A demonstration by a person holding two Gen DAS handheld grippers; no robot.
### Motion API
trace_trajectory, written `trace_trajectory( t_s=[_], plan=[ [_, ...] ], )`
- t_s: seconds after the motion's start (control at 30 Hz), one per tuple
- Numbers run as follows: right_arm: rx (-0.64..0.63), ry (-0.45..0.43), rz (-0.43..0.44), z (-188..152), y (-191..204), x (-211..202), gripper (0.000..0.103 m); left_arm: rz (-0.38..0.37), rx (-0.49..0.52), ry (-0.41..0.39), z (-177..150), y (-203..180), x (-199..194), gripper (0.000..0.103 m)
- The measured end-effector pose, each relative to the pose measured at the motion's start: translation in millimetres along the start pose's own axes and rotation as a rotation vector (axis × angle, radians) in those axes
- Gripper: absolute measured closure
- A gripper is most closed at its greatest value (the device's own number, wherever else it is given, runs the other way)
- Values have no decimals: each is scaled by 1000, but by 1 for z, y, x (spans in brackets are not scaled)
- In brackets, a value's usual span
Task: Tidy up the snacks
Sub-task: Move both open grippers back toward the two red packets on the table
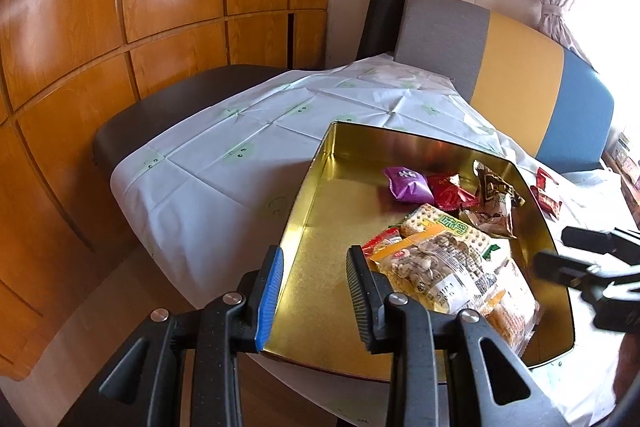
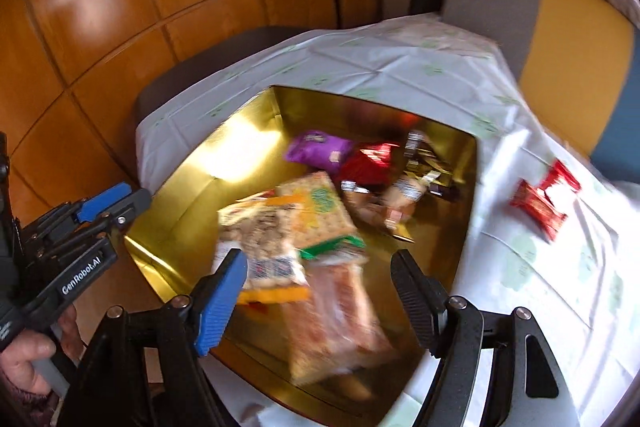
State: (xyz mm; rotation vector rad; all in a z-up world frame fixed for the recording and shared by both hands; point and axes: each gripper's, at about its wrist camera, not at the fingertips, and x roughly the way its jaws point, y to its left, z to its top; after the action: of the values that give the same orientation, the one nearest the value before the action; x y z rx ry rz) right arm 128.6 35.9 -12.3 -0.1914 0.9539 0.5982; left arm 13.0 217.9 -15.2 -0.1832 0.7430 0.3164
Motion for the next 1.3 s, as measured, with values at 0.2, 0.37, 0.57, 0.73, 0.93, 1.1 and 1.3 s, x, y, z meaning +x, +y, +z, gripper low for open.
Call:
trace_trajectory(
  t_s=[0.2,0.37,0.57,0.73,0.93,1.1,1.3],
  plan=[
    [50,-27,-73,-19,-44,-32,19,-4,37,-19,-2,-10,-7,70],
    [96,-3,-167,-43,-86,-52,19,-12,55,-24,-3,-16,-10,70],
    [158,48,-275,-71,-141,-67,19,-17,83,-20,-5,-24,-11,70],
    [203,75,-341,-91,-180,-77,19,-14,107,-21,-6,-31,-13,70],
    [246,120,-405,-112,-222,-80,16,-10,134,-19,-5,-41,-16,70],
    [363,143,-453,-131,-259,-82,16,-12,160,-16,-2,-52,-20,70],
    [556,129,-468,-139,-290,-96,16,-43,220,-36,7,-77,-31,70]
  ],
)
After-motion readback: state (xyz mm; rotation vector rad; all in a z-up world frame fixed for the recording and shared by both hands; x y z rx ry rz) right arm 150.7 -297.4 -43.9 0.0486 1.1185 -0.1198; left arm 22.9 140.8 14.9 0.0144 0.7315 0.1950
